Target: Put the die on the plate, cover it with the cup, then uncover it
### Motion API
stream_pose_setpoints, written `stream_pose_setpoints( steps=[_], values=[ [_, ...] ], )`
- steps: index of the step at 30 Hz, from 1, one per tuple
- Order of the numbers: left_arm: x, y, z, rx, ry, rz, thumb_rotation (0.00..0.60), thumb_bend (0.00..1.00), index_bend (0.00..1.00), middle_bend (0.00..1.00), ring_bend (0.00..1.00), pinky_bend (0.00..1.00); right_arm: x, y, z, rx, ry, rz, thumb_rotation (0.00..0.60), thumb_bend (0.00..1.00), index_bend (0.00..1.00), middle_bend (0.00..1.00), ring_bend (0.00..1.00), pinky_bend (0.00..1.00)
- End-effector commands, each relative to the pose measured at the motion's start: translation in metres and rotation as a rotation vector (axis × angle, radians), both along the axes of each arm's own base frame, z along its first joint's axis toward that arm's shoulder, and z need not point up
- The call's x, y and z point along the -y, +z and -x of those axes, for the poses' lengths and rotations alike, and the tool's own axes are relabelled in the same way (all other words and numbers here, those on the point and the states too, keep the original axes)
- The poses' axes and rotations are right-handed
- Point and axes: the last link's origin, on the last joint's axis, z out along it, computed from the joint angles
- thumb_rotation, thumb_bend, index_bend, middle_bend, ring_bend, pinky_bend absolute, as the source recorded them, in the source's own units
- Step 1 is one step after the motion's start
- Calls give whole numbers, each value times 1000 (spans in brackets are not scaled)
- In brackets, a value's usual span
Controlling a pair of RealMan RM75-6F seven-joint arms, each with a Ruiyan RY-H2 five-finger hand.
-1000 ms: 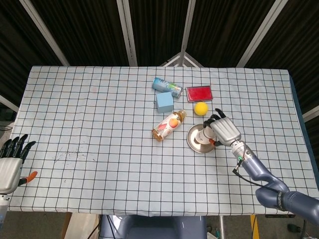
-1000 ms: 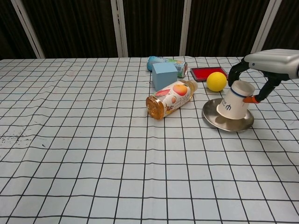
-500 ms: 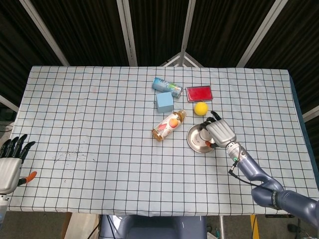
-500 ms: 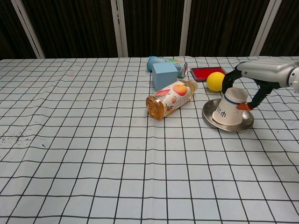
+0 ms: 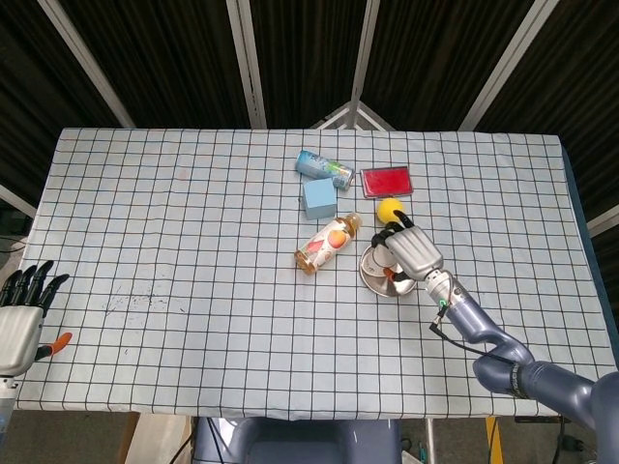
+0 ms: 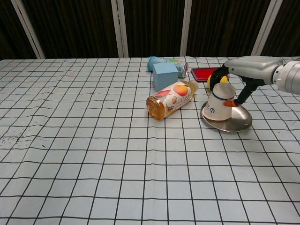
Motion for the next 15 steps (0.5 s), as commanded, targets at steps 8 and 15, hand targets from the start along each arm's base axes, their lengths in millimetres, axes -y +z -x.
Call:
stream_pose_setpoints(
  steps=[8, 15],
  values=[
    [0, 0, 0, -1, 0, 2, 600, 256, 148, 0, 0, 23, 8, -7, -5, 23, -14, 4, 600, 323, 494, 406, 220, 39],
    [-1, 0, 1, -4, 3, 2, 600, 256, 148, 0, 0, 23, 14, -3, -2, 18, -18, 32, 600, 323, 494, 406, 221, 39]
  ],
)
